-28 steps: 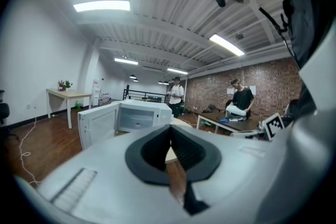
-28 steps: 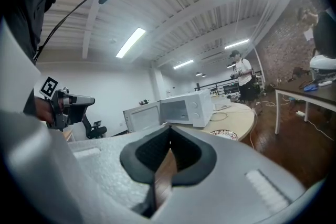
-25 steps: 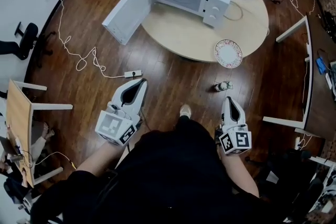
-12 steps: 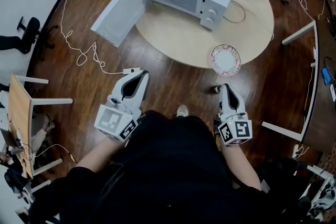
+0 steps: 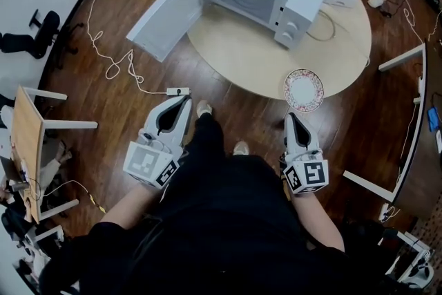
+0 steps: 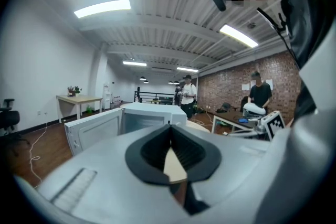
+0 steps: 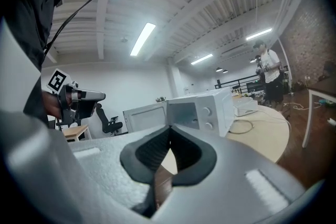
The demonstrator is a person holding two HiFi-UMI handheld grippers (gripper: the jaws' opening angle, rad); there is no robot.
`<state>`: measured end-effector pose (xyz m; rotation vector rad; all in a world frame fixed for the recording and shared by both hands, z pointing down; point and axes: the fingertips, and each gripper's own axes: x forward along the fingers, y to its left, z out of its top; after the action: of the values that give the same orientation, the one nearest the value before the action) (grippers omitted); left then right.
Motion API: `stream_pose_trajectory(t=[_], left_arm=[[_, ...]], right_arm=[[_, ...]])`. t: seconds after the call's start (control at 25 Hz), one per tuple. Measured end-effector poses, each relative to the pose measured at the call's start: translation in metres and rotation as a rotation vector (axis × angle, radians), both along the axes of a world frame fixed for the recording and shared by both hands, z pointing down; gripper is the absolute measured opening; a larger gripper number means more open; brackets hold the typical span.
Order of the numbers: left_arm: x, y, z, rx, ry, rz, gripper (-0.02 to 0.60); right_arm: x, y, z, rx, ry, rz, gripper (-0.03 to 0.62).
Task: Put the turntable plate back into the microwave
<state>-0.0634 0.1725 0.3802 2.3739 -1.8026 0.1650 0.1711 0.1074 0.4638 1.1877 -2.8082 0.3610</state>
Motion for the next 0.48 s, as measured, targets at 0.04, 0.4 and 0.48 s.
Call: stream_pose_trajectory(t=[0.04, 0.4, 0.48], left_arm=[[-0.002, -0.001, 0.003, 0.0, -0.003, 0.003, 0.005], [-0.02, -0.055, 0.002, 0.038, 0.027, 0.073, 0.005], [-0.029, -0.071, 0.001, 0.041, 0.046, 0.083, 0.005]], right_arm=[[-0.003, -0.001, -0.001, 0.013, 0.009, -0.008, 0.002], [-0.016, -0.031, -0.002, 0.044, 0.068, 0.03, 0.002], [-0.023, -0.036, -0.002, 0.048, 0.08, 0.04, 0.002]])
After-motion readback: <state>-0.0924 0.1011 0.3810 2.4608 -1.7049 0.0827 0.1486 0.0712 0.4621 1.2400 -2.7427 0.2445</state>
